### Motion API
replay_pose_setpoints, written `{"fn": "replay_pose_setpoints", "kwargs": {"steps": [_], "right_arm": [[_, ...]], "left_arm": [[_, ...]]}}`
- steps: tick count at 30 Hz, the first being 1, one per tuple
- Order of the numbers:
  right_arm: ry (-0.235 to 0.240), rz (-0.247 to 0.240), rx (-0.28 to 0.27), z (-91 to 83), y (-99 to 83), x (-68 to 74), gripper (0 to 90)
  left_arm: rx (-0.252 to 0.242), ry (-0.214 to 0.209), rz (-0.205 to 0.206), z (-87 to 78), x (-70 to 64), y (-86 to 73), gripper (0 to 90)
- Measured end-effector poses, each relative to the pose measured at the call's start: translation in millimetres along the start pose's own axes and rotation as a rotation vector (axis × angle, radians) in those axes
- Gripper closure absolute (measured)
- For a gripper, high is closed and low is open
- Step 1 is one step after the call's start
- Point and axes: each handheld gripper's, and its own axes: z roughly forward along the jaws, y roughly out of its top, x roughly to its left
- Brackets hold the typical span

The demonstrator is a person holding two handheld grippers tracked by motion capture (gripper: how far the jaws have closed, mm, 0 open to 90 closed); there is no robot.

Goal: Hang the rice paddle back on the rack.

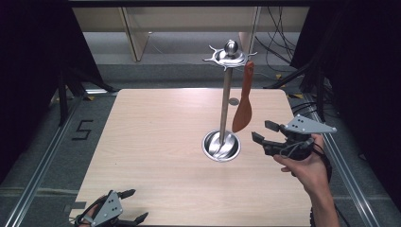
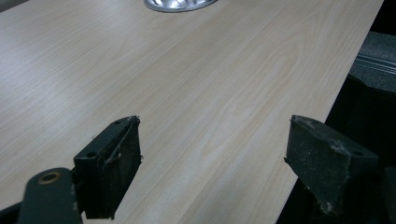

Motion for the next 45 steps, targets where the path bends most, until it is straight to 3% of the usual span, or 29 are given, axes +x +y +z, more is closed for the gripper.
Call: {"fn": "replay_pose_setpoints", "kwargs": {"steps": [4, 7, 9, 10, 11, 13, 14, 20, 27, 31, 39, 40, 41, 45], "right_arm": [[-0.006, -0.014, 0.020, 1.1, -5.1, 0.2, 37.3], [-0.002, -0.016, 0.030, 4.7, -9.5, 0.8, 36.6], [-0.003, -0.006, 0.050, 6.3, -12.9, 3.2, 36.5], [0.000, -0.033, 0.053, 7.3, -14.1, 1.5, 36.4], [0.010, -0.006, 0.071, 7.8, -16.1, 4.0, 36.3], [0.007, -0.004, 0.078, 9.8, -19.7, 5.1, 36.1], [0.011, -0.027, 0.075, 11.4, -21.8, 3.8, 36.1], [0.021, 0.005, 0.139, 14.2, -36.1, 4.2, 35.8], [0.014, 0.017, 0.134, 12.8, -46.8, 2.4, 35.4], [0.022, -0.003, 0.141, 14.5, -54.0, 2.9, 35.3], [0.033, 0.049, 0.178, 15.3, -68.5, 6.0, 35.2], [0.042, 0.007, 0.187, 15.6, -70.7, 3.3, 35.2], [0.045, 0.030, 0.187, 18.6, -75.9, 4.3, 35.2], [0.043, 0.047, 0.212, 21.3, -83.2, 5.3, 35.1]], "left_arm": [[0.000, -0.005, 0.000, -0.6, -0.1, 0.5, 17.4], [-0.009, -0.013, -0.024, -0.2, -0.9, 0.3, 17.4], [0.016, -0.003, 0.013, -2.2, 1.4, 0.9, 17.4], [-0.003, -0.009, -0.006, -1.1, -0.1, 0.6, 17.4], [-0.012, -0.004, -0.007, -0.7, -0.3, 0.4, 17.4], [-0.011, -0.004, -0.005, -0.9, -0.2, 0.4, 17.4], [-0.002, -0.013, -0.011, -1.6, -0.4, 0.5, 17.4], [-0.011, -0.003, -0.002, -2.7, -0.3, 0.6, 17.5], [-0.010, -0.001, -0.001, -3.0, 0.0, 0.5, 17.4], [-0.009, -0.002, -0.003, -2.8, -0.5, 0.3, 17.5], [-0.016, 0.004, -0.003, -2.3, -0.9, 0.0, 17.5], [-0.008, -0.004, -0.004, -2.8, -0.6, 0.3, 17.4], [-0.009, -0.002, -0.004, -2.8, -0.6, 0.3, 17.5], [0.002, -0.001, 0.006, -3.9, 0.2, 0.7, 17.5]]}}
